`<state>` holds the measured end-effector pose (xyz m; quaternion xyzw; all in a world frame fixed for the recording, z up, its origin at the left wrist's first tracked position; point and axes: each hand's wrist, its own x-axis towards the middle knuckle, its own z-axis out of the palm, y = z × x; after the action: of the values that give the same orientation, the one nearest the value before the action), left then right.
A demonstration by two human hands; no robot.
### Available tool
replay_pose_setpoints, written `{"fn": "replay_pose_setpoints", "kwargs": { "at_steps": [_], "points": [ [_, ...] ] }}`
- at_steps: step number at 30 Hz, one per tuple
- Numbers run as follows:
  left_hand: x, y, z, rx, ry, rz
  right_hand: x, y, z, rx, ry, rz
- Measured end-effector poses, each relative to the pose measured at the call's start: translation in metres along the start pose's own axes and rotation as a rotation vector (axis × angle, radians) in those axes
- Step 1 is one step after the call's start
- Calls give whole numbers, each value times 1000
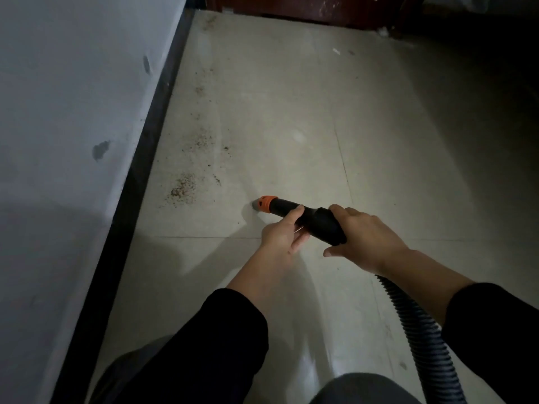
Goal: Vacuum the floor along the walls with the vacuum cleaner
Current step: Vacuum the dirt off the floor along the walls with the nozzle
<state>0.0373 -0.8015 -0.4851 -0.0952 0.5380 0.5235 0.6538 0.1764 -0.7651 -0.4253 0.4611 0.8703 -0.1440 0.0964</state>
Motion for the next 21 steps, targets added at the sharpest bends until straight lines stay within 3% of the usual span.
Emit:
{"fn": "replay_pose_setpoints", "kwargs": {
  "at_steps": [13, 21],
  "points": [
    [0, 38, -10, -109, 141, 81, 56, -16, -15, 13, -102, -190],
    [10, 59, -28, -152, 145, 110, 86, -33, -12, 1, -101, -261]
  ]
}}
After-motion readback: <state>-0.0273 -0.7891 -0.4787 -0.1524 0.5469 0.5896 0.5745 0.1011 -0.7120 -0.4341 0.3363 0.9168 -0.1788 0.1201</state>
